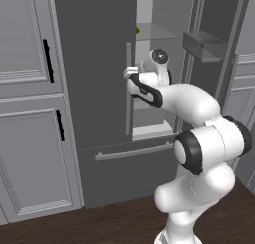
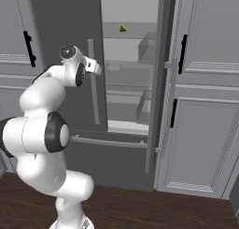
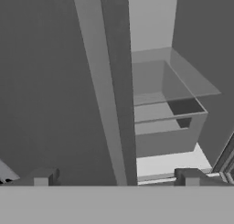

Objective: Grab a lemon wedge from the fridge and one ice cube from the ice bowl, and put them in the glass of lemonade.

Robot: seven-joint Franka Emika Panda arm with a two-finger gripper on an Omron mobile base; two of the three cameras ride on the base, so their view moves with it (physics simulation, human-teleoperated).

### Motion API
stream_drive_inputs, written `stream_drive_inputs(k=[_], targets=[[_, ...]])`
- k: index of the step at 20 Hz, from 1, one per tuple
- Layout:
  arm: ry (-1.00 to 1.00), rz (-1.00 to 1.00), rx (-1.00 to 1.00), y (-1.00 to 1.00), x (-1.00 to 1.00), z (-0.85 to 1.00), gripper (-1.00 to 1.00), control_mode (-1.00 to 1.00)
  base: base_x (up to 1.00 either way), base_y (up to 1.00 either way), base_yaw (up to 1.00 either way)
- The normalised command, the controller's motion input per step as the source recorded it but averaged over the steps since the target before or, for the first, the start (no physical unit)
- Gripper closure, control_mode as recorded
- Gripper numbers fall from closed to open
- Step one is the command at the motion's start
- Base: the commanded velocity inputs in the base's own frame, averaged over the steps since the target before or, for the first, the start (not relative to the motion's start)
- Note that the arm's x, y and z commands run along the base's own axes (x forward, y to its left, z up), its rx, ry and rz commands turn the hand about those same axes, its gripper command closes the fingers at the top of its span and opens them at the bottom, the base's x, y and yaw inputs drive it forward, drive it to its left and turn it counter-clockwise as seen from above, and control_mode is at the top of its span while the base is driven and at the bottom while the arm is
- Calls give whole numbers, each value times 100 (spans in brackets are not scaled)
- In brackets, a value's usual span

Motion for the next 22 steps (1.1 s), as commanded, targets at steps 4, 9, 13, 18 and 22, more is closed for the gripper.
stream_drive_inputs(k=[4, 9, 13, 18, 22], targets=[[-25, 7, 0, 2, 44, -47, -100, -100, 0, 0, 0], [-20, 4, 0, 1, 52, -28, -100, -100, 0, 0, 0], [6, 0, 0, 10, 98, -1, -100, -100, 0, 0, 0], [15, 0, 0, 22, 100, 0, -100, -100, 0, 0, 0], [21, -3, 0, 49, 100, 0, 100, -100, 0, 0, 0]])
